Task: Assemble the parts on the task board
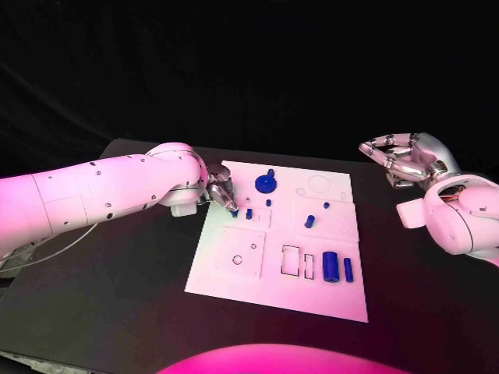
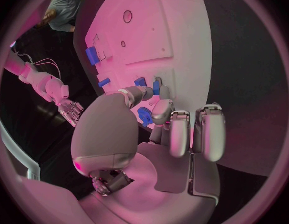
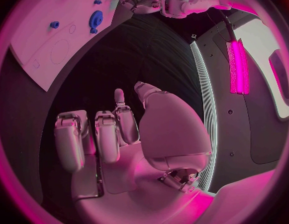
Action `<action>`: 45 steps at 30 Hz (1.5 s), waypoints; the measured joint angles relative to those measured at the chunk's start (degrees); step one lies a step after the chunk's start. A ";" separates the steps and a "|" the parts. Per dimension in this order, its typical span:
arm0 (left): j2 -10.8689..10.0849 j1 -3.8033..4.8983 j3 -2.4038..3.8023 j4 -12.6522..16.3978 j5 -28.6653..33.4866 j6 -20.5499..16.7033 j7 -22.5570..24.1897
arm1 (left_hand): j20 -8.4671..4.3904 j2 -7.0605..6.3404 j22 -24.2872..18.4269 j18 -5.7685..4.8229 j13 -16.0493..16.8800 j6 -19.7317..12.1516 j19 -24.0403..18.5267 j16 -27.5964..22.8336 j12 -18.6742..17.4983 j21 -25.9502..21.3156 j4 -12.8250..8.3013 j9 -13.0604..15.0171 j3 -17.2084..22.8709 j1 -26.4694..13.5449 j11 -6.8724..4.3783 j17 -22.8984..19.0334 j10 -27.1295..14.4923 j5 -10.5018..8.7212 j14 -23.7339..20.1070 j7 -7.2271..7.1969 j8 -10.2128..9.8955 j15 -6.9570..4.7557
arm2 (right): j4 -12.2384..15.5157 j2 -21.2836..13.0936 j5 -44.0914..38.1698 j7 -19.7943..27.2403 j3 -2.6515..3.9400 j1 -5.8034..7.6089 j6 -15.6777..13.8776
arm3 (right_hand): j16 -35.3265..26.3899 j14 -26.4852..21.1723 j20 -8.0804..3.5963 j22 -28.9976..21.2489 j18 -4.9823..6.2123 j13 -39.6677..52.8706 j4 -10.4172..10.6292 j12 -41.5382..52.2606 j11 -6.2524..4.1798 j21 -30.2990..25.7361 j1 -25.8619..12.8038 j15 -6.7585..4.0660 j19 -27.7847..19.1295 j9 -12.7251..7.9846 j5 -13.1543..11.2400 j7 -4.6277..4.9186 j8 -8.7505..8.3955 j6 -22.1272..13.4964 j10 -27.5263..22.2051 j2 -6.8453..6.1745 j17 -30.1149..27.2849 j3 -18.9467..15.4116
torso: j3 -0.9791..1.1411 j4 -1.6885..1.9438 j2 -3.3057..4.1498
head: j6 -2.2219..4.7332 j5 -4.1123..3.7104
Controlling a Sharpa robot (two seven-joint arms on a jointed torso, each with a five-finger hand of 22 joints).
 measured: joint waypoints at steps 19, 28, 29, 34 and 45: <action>0.20 0.07 -0.02 -0.06 -0.32 1.67 -0.39 | 0.00 -0.10 0.00 0.00 -0.01 0.02 0.00 0.00 0.00 0.00 0.00 0.25 0.00 -0.10 -0.22 0.00 0.22 0.27 0.00 -0.02 0.00 0.01 | -0.02 0.02 0.03 -0.03 0.00 -0.04 -0.05 | 0.00 0.00 0.00 -0.01 0.00 -0.01 0.00 0.00 0.00 0.00 0.23 0.00 0.00 0.04 0.24 0.00 0.23 0.00 0.00 0.23 -0.01 0.00 | -0.04 0.01 0.00 | -0.05 0.40; 0.20 0.08 -0.02 -0.14 -0.39 2.06 -0.80 | 0.00 0.02 0.00 0.00 -0.02 0.02 0.00 0.00 0.00 0.00 0.00 0.24 0.00 0.02 -0.21 0.05 0.22 0.27 0.12 -0.02 -0.07 -0.11 | -0.01 0.04 0.05 -0.06 0.00 -0.05 -0.06 | 0.00 0.00 0.00 -0.02 0.00 -0.02 0.00 0.00 0.00 0.00 0.38 0.00 0.00 0.04 0.46 0.00 0.23 0.00 0.00 0.38 -0.02 0.00 | -0.04 0.03 0.00 | -0.05 0.51; 0.20 0.08 -0.02 -0.15 -0.39 2.09 -0.85 | 0.00 0.02 0.00 0.00 -0.02 0.03 0.00 0.00 0.00 0.00 0.00 0.24 0.00 0.02 -0.21 0.05 0.22 0.27 0.16 -0.02 -0.07 -0.15 | 0.00 0.04 0.05 -0.06 0.00 -0.05 -0.06 | 0.00 0.00 0.00 -0.02 0.00 -0.02 0.00 0.00 0.00 0.00 0.38 0.00 0.00 0.03 0.55 0.00 0.23 0.00 0.00 0.38 -0.02 0.00 | -0.04 0.03 0.00 | -0.04 0.53; 0.37 0.12 -0.02 -0.28 -0.40 2.25 -1.25 | 0.00 0.02 0.00 0.00 -0.21 0.21 0.00 0.00 0.00 0.00 0.00 0.24 0.00 0.02 -0.21 0.04 0.23 0.27 0.22 -0.21 -0.08 -0.21 | 0.06 0.04 0.05 -0.06 0.00 -0.05 -0.07 | 0.00 0.00 0.00 -0.03 0.00 -0.02 0.00 0.00 0.00 0.00 0.38 0.00 0.00 0.03 0.55 0.00 0.23 0.00 0.00 0.38 -0.02 0.00 | -0.03 0.02 0.04 | -0.05 0.68; 1.03 0.14 -0.04 -0.80 -0.37 2.30 -2.13 | 0.00 0.99 0.00 0.00 -0.80 0.21 0.00 0.00 -0.53 0.21 0.16 0.91 0.16 -0.96 -0.20 0.04 0.22 0.50 0.22 -0.21 0.27 -0.20 | 0.25 -0.01 0.05 -0.06 0.00 -0.06 -0.09 | 0.00 0.00 0.00 -0.03 0.00 -0.03 0.00 0.00 0.00 -0.04 0.38 0.00 0.00 0.03 0.59 0.00 0.23 0.00 0.00 0.38 -0.03 0.00 | -0.01 -0.07 0.07 | -0.15 0.69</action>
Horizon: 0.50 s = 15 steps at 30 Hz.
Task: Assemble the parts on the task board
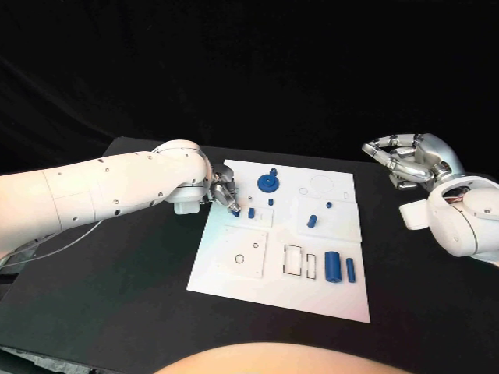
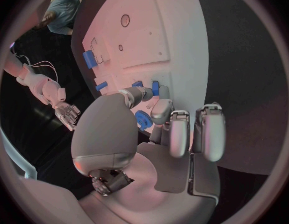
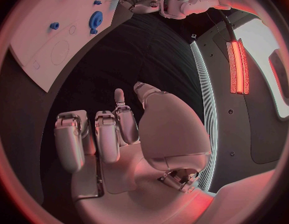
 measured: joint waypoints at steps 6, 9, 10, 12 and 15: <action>0.29 0.00 0.00 -0.09 0.05 0.01 -0.37 | 0.00 0.18 0.00 0.00 -0.05 0.00 0.00 0.00 0.00 0.00 0.00 0.32 0.00 -0.43 -0.03 0.00 0.03 -0.01 0.00 0.00 0.47 0.00 | 0.09 -0.03 0.01 0.00 0.00 0.00 -0.01 | 0.00 0.00 0.00 0.00 0.00 0.00 0.00 0.00 0.00 -0.18 0.00 0.00 0.00 0.00 0.17 0.00 0.00 0.00 0.00 0.00 0.00 0.00 | 0.04 -0.03 0.00 | -0.05 -0.05; 0.44 -0.01 -0.02 -0.10 0.05 0.06 -0.60 | -0.21 0.11 0.00 0.00 -0.33 0.02 -0.21 0.00 -0.32 0.22 0.00 0.74 0.00 -1.09 -0.33 -0.01 0.34 -0.02 -0.12 -0.01 0.65 -0.12 | 0.10 -0.06 0.01 0.00 0.00 0.00 -0.01 | 0.00 0.00 0.00 0.00 0.00 0.00 0.00 0.00 0.00 -0.18 0.00 0.00 0.00 0.00 0.17 0.00 0.00 0.00 0.00 0.00 0.00 0.00 | 0.04 -0.03 -0.01 | -0.20 -0.14; 0.48 -0.01 -0.02 -0.10 0.05 0.07 -0.67 | -0.21 0.07 0.00 -0.01 -0.39 0.03 -0.21 0.00 -0.32 0.22 0.00 0.81 0.00 -1.14 -0.42 0.00 0.43 -0.02 -0.21 -0.02 0.84 -0.21 | 0.10 -0.07 0.01 0.00 0.00 0.00 0.00 | 0.00 0.00 0.00 -0.01 0.00 -0.01 0.00 0.00 0.00 -0.18 0.00 0.00 0.00 0.00 0.27 0.00 0.00 0.00 0.00 0.00 0.00 0.00 | 0.04 -0.02 -0.02 | -0.23 -0.15; 0.54 -0.02 -0.02 -0.08 0.04 0.11 -0.84 | -0.21 0.45 0.00 -0.01 -0.39 0.16 -0.21 0.00 -0.32 0.37 0.00 1.01 0.00 -1.52 -0.52 -0.01 0.53 -0.03 -0.10 -0.15 0.84 -0.33 | 0.12 -0.10 0.01 0.00 0.00 0.00 0.00 | 0.00 0.00 0.00 -0.01 0.00 -0.01 0.00 0.00 0.00 -0.18 0.00 0.00 0.00 0.00 0.41 0.00 0.00 0.00 0.00 0.00 0.00 0.00 | 0.04 0.00 -0.03 | -0.26 -0.16; 0.60 -0.02 -0.02 -0.04 0.02 0.18 -1.02 | -0.21 0.24 0.00 -0.01 -0.59 0.23 -0.21 0.00 -0.32 0.45 -0.18 1.26 -0.18 -1.96 -0.60 -0.01 0.76 -0.03 0.00 -0.22 1.22 -0.43 | 0.15 -0.14 0.01 0.00 0.00 0.00 0.00 | 0.00 0.00 0.00 -0.01 0.00 -0.01 0.00 0.00 0.00 -0.18 0.00 0.00 0.00 -0.01 0.41 0.00 0.00 0.00 0.00 0.00 -0.01 0.00 | 0.04 0.01 -0.03 | -0.31 -0.17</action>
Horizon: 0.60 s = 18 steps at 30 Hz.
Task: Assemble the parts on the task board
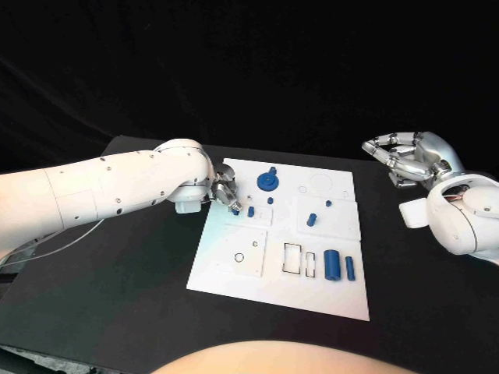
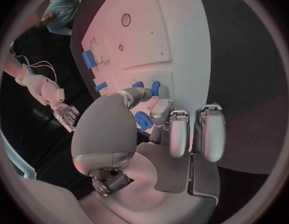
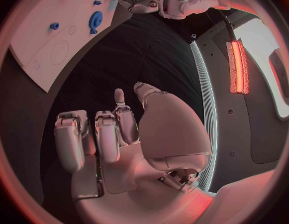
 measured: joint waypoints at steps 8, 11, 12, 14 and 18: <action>0.16 -0.07 -0.06 0.02 0.00 0.14 -0.35 | -0.42 0.18 0.00 0.00 1.73 0.41 0.01 0.00 1.11 0.00 -0.70 1.09 -0.70 -1.21 -0.56 0.00 1.39 -0.36 0.00 -0.64 0.90 -0.42 | 0.09 -0.10 0.00 0.05 0.00 0.00 -0.02 | 0.00 0.00 0.00 0.04 0.00 0.00 0.00 0.00 0.00 0.00 0.00 0.00 0.00 0.00 0.00 0.00 0.00 0.00 0.00 0.00 0.00 0.00 | 0.02 0.03 -0.03 | -0.05 -0.05; 0.20 -0.08 -0.07 0.00 0.01 0.14 -0.43 | -0.42 -0.23 0.00 0.00 2.34 0.59 0.01 0.00 1.37 0.00 -3.36 1.62 1.49 -2.29 -0.67 -0.01 1.50 -0.74 -0.20 -0.82 1.17 -0.62 | 0.11 -0.12 0.00 0.06 0.00 0.00 -0.04 | 0.00 0.00 0.00 0.05 0.00 0.00 0.00 0.00 0.00 0.00 0.00 0.00 0.00 -0.01 0.00 0.00 0.00 0.00 0.00 0.00 0.00 0.00 | 0.00 0.03 -0.03 | 0.01 -0.10; 0.22 -0.08 -0.07 -0.03 0.01 0.14 -0.45 | -0.44 -0.16 0.00 0.00 2.43 0.58 0.03 0.00 1.37 0.00 -3.36 1.64 1.49 -2.38 -0.67 -0.01 1.50 -0.76 -0.18 -0.83 1.20 -0.64 | 0.13 -0.13 0.00 0.06 0.00 0.00 -0.04 | 0.00 0.00 0.00 0.04 0.00 0.00 0.00 0.00 0.00 0.00 0.00 0.00 0.00 -0.01 0.00 0.00 0.00 0.00 0.00 0.00 0.00 0.00 | -0.01 0.03 -0.03 | 0.02 -0.10; 0.24 -0.09 -0.07 -0.04 0.02 0.14 -0.48 | -0.63 0.12 0.00 0.00 2.47 0.38 0.19 0.00 1.37 0.00 -3.62 1.79 1.23 -2.80 -0.67 -0.01 1.50 -0.81 0.02 -1.03 1.27 -0.85 | 0.13 -0.15 0.00 0.07 0.00 0.00 -0.06 | 0.00 0.00 0.00 0.04 0.00 0.00 0.00 0.00 0.00 0.00 0.00 0.00 0.00 -0.01 0.00 0.00 0.00 0.00 0.00 0.00 -0.01 0.00 | 0.00 0.03 -0.03 | 0.05 -0.10; 0.26 -0.09 -0.07 -0.11 0.05 0.13 -0.55 | -0.82 0.06 0.00 0.00 2.62 0.57 0.00 0.00 1.37 0.00 -3.76 1.84 1.10 -3.94 -0.67 -0.01 1.50 -1.12 0.11 -1.42 1.33 -0.93 | 0.14 -0.17 0.01 0.08 0.00 0.00 -0.09 | 0.00 0.00 0.00 0.04 0.00 0.00 0.00 0.00 0.00 0.00 0.00 0.00 0.00 -0.01 0.00 0.00 0.00 0.00 0.00 0.00 -0.01 0.00 | -0.03 0.07 -0.03 | 0.09 -0.10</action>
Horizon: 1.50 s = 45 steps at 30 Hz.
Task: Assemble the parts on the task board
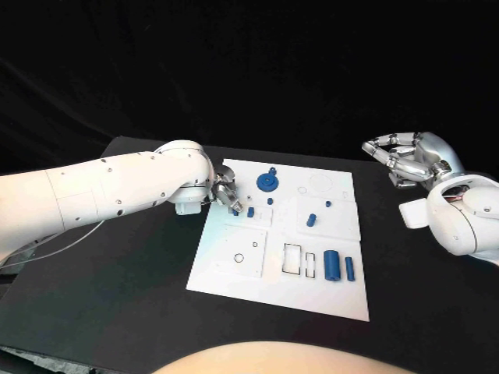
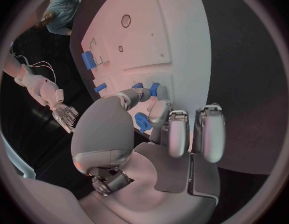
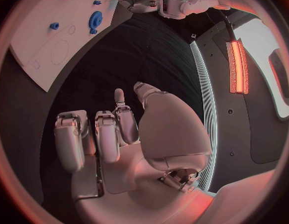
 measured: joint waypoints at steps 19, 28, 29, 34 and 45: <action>-0.08 -0.18 -0.13 -0.26 0.12 -0.04 -0.49 | -0.20 -0.14 0.00 0.00 0.97 2.57 0.21 0.00 0.62 0.00 6.69 -0.05 -10.16 -3.45 -0.20 -0.01 0.20 -0.90 -0.12 -1.93 -0.39 -0.29 | -0.02 0.02 0.00 0.09 0.00 0.00 -0.20 | -0.23 0.00 0.00 -0.01 0.00 0.00 0.17 0.00 0.00 -0.28 0.00 0.00 0.00 -0.01 0.22 -0.01 0.00 -0.41 0.00 0.00 0.04 -0.17 | -0.05 0.01 0.00 | -0.01 -0.04; -0.61 -0.22 0.11 0.10 0.16 -0.46 -0.56 | -0.20 -0.14 0.00 0.00 1.06 2.57 0.21 0.00 0.62 0.00 9.08 -0.10 -13.22 -3.45 -0.20 -0.01 0.19 -4.07 -0.12 -1.93 -0.73 -0.29 | -0.08 0.02 0.01 0.13 0.00 0.00 -0.32 | -0.23 0.00 0.00 -0.02 0.00 -0.01 0.17 0.00 0.00 -0.28 0.00 0.00 0.00 -0.01 0.22 -0.01 0.00 -0.40 0.00 0.00 0.04 -0.17 | -0.06 -0.01 0.01 | 0.07 -0.13; -0.68 -0.22 0.15 0.24 0.17 -0.56 -0.56 | -0.20 -0.14 0.00 0.00 1.06 2.57 0.21 0.00 0.62 0.00 9.43 -0.13 -13.73 -3.45 -0.19 -0.01 0.19 -5.45 -0.12 -1.93 -0.73 -0.29 | -0.10 0.03 0.01 0.14 0.00 0.00 -0.34 | -0.23 0.00 0.00 -0.02 0.00 -0.01 0.17 0.00 0.00 -0.45 0.00 0.00 0.00 -0.01 0.22 -0.01 0.00 -0.40 0.00 0.00 0.04 -0.17 | -0.06 -0.01 0.02 | 0.08 -0.14; -1.12 -0.22 0.53 1.07 0.22 -1.25 -0.56 | -0.19 -0.14 0.00 0.00 1.06 2.77 0.21 0.00 0.62 0.00 9.99 -0.25 -15.79 -3.45 -0.19 -0.01 0.19 -9.74 -0.12 -1.72 -1.05 -0.29 | -0.17 0.11 0.01 0.17 0.00 0.00 -0.44 | -0.23 0.00 0.00 -0.02 0.00 0.03 0.23 0.00 0.00 -0.71 0.00 0.00 0.00 -0.01 -0.10 0.00 0.23 -0.40 0.00 0.00 0.04 -0.59 | -0.05 -0.03 0.03 | 0.09 -0.20; -3.02 -0.16 2.21 2.96 0.84 -5.03 0.52 | -0.40 0.77 0.00 0.01 -5.38 0.44 -0.01 0.00 -4.47 -1.36 9.87 -0.11 -16.87 -3.75 0.23 -0.01 -3.56 -10.20 -0.12 -0.75 -1.77 -0.29 | -0.40 0.13 0.01 0.26 0.00 -0.18 -0.64 | -0.46 0.00 0.00 -0.03 0.00 0.04 0.23 0.00 0.00 -1.33 0.00 0.00 0.00 -0.01 -0.10 -0.01 0.23 -0.40 0.00 0.00 0.03 -0.59 | -0.01 -0.05 -0.08 | 0.20 -0.42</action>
